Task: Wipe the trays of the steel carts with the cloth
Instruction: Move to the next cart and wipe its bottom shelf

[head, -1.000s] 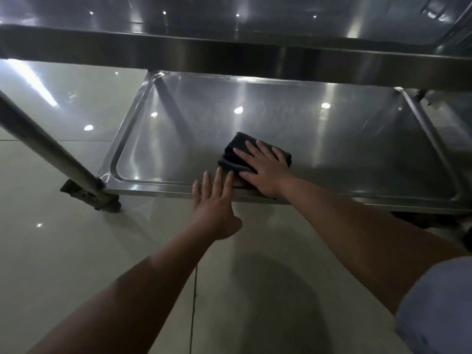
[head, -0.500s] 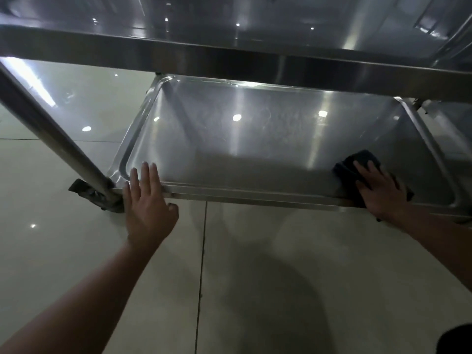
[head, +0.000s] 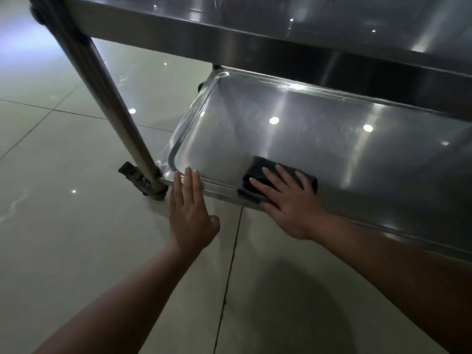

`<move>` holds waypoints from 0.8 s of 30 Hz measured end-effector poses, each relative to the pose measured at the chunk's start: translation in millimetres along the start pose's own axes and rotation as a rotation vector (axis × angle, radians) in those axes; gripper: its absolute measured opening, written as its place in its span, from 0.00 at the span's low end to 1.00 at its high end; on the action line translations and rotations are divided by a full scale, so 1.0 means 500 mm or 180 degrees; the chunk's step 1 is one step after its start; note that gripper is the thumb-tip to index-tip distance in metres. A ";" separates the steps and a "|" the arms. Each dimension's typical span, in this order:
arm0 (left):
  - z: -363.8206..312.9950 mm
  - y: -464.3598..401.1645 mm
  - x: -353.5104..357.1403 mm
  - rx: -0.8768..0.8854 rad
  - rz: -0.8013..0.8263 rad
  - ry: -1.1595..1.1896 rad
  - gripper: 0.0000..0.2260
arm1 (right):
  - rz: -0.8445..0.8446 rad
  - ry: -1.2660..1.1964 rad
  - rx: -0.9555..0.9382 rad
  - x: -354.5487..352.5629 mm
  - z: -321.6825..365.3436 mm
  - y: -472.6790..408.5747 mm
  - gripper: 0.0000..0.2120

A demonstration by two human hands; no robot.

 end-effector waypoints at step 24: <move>0.146 -0.082 -0.244 -0.1753 -0.0899 0.2529 0.06 | -0.0084 -0.0015 -0.0675 -0.025 0.129 -0.131 0.23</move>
Point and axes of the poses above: each hand's wrist, its own y-axis away from the middle knuckle, its own x-axis out of the palm, z = x × y, the point moved 10 cm from there along -y, towards the middle knuckle, and after that the axes turned 14 degrees about y, right-handed, at the moved point
